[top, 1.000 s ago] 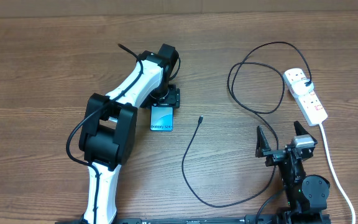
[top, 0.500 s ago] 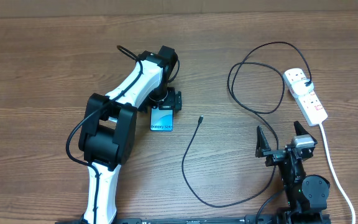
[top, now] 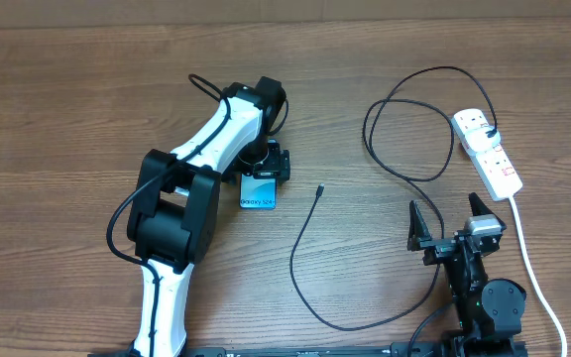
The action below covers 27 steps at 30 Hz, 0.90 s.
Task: Plug charger to phone and switch on socket
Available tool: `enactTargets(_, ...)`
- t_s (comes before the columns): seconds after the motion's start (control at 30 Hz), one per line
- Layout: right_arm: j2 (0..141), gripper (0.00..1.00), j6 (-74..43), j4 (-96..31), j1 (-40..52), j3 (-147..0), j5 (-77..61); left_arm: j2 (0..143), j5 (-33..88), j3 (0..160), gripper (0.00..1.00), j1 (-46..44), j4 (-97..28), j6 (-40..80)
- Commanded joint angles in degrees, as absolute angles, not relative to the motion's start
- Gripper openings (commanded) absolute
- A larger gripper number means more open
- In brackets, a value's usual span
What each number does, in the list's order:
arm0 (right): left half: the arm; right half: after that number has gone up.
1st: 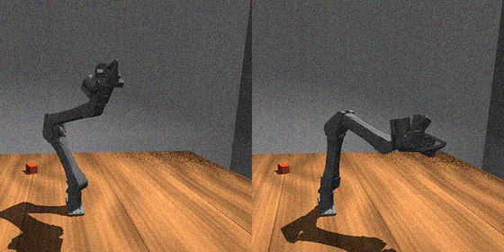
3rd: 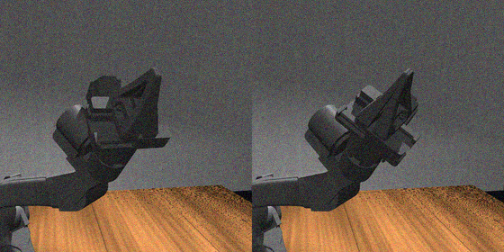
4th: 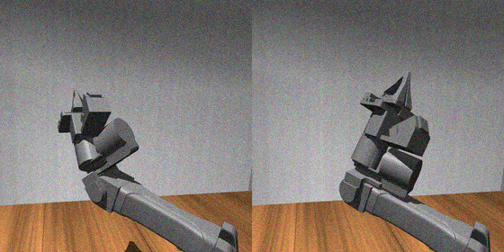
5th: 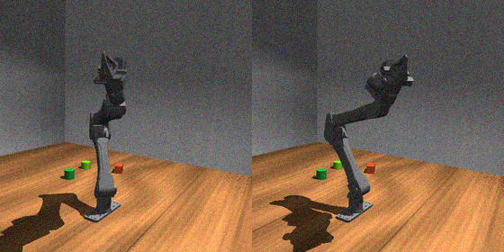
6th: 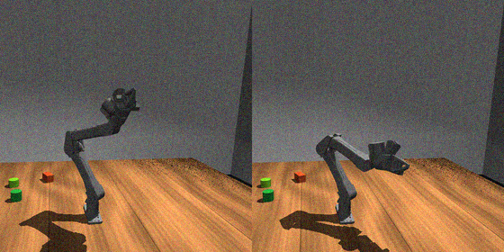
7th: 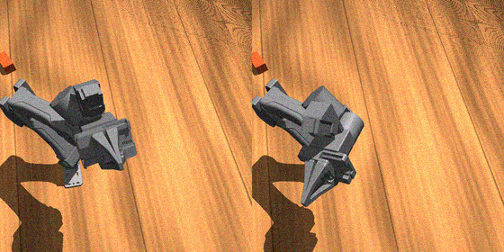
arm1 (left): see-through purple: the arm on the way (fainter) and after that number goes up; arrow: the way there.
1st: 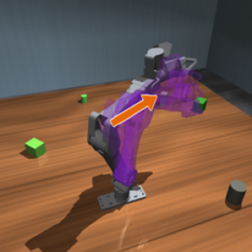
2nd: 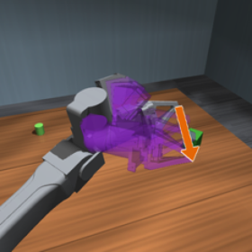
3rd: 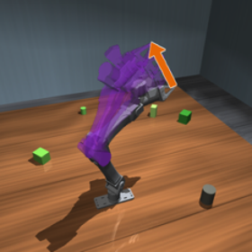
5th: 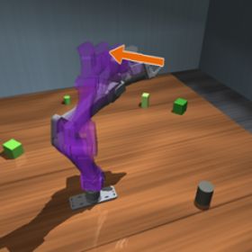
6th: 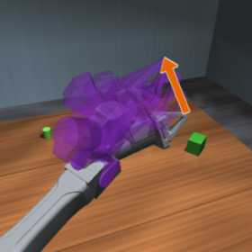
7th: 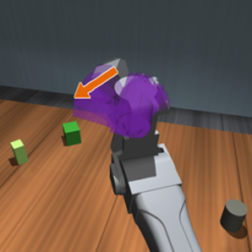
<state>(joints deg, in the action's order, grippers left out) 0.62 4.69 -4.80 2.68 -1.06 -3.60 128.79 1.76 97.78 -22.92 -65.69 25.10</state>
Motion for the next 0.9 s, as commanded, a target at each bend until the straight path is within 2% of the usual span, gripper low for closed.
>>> enactTargets(0.0,0.2,1.0,4.5,-4.6,2.8,-0.5,-3.1,130.5,-0.4,95.3,0.86,-23.6,-64.0,25.8)
enactTargets(0.07,0.2,1.0,4.5,-4.6,2.8,-0.5,-3.1,130.5,-0.4,95.1,0.82,-23.6,-63.5,25.8)
enactTargets(0.2,0.2,1.0,4.5,-4.6,2.8,-0.5,-3.1,130.5,-0.7,95.0,0.82,-23.6,-62.4,25.8)
enactTargets(0.27,0.2,1.0,4.5,-4.6,2.8,-0.5,-3.1,130.5,-1.8,95.0,0.83,-23.6,-61.6,25.8)
enactTargets(0.4,0.2,1.0,4.5,-4.6,2.8,-0.5,-3.1,130.5,-2.9,95.0,0.91,-23.6,-60.4,25.7)
enactTargets(0.57,0.2,1.0,4.5,-4.6,2.8,-0.5,-3.1,130.5,-3.4,95.0,0.86,-23.6,-59.5,25.7)
enactTargets(0.87,0.2,1.0,4.5,-4.6,2.8,-0.5,-3.1,130.5,-3.4,95.0,0.86,-23.7,-60.6,23.5)
